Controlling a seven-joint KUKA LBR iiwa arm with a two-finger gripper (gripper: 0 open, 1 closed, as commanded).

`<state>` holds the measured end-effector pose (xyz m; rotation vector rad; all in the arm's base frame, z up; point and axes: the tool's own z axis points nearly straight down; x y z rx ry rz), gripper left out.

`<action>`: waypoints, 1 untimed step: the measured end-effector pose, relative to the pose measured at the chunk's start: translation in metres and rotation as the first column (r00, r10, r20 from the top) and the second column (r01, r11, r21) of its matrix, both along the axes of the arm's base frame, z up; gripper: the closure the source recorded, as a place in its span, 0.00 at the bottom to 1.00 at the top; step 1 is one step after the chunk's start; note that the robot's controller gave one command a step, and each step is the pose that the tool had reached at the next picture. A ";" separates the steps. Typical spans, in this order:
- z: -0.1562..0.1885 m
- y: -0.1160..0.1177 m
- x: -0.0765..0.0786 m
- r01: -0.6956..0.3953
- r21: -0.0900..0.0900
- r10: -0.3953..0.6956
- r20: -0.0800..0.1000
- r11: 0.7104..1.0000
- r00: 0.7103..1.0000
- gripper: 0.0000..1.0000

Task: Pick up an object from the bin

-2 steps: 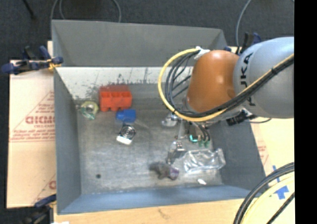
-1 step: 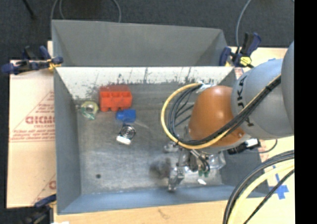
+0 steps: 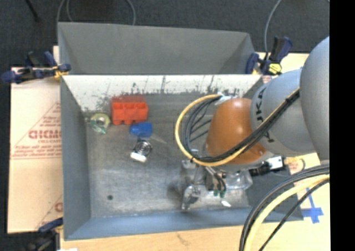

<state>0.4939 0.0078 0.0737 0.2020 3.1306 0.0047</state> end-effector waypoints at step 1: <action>0.003 0.000 0.003 0.001 0.000 -0.001 0.012 1.000 1.000 1.00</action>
Offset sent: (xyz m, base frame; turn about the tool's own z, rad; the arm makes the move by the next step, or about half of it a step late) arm 0.0000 0.0000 0.0000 0.0000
